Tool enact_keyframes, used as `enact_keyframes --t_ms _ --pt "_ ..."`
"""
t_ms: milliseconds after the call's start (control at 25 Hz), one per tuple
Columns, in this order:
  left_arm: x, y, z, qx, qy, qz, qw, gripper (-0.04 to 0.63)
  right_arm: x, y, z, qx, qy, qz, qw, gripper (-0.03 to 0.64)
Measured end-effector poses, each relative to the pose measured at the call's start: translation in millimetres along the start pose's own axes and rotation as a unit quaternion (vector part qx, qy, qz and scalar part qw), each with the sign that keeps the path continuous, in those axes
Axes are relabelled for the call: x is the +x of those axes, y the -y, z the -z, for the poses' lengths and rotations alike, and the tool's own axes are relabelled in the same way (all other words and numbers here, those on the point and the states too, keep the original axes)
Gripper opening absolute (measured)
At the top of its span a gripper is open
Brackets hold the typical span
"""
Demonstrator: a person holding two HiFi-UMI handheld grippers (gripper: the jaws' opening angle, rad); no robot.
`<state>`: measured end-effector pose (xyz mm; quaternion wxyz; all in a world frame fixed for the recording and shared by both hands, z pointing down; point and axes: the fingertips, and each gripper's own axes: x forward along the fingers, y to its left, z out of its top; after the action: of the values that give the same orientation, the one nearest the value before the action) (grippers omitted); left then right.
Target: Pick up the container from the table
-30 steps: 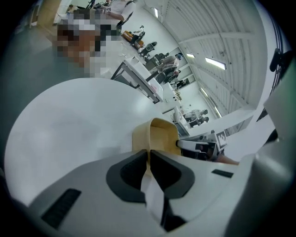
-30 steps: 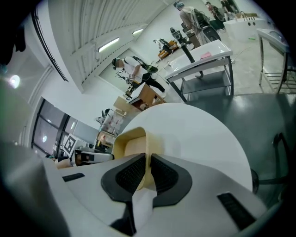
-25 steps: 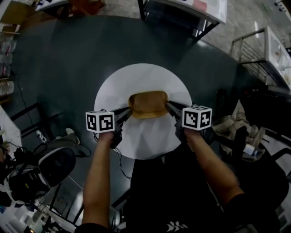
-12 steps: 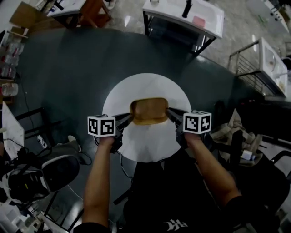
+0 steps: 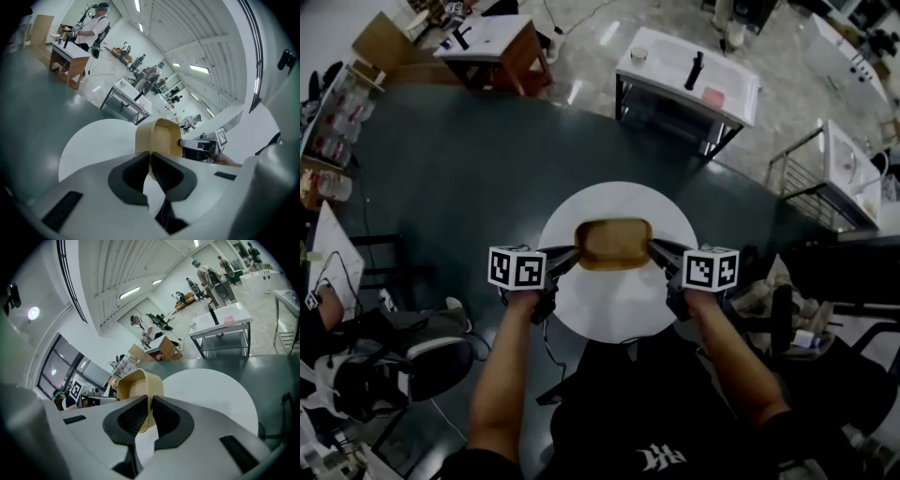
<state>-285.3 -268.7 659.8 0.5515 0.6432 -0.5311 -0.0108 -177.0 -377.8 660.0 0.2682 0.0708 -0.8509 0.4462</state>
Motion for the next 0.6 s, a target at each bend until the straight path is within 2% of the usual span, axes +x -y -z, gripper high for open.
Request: enact_keyframes --t_ms 200,440,600 --pt "-34.6 17.7 -10.4 0.016 0.025 0.016 0.9994 0.023 -12.1 -41.7 -9.9 -0.028 0.018 -0.009 0.999 0.057" --pt "-81.8 44.7 -20.4 0.032 0.054 0.035 0.9974 0.023 -28.6 -94.5 -20.7 -0.038 0.039 -0.026 0.998 0.057" --pt "-102.6 65.4 -25.2 0.048 0.074 0.034 0.9955 0.023 -45.8 -121.8 -29.7 -0.057 0.050 -0.041 0.996 0.057"
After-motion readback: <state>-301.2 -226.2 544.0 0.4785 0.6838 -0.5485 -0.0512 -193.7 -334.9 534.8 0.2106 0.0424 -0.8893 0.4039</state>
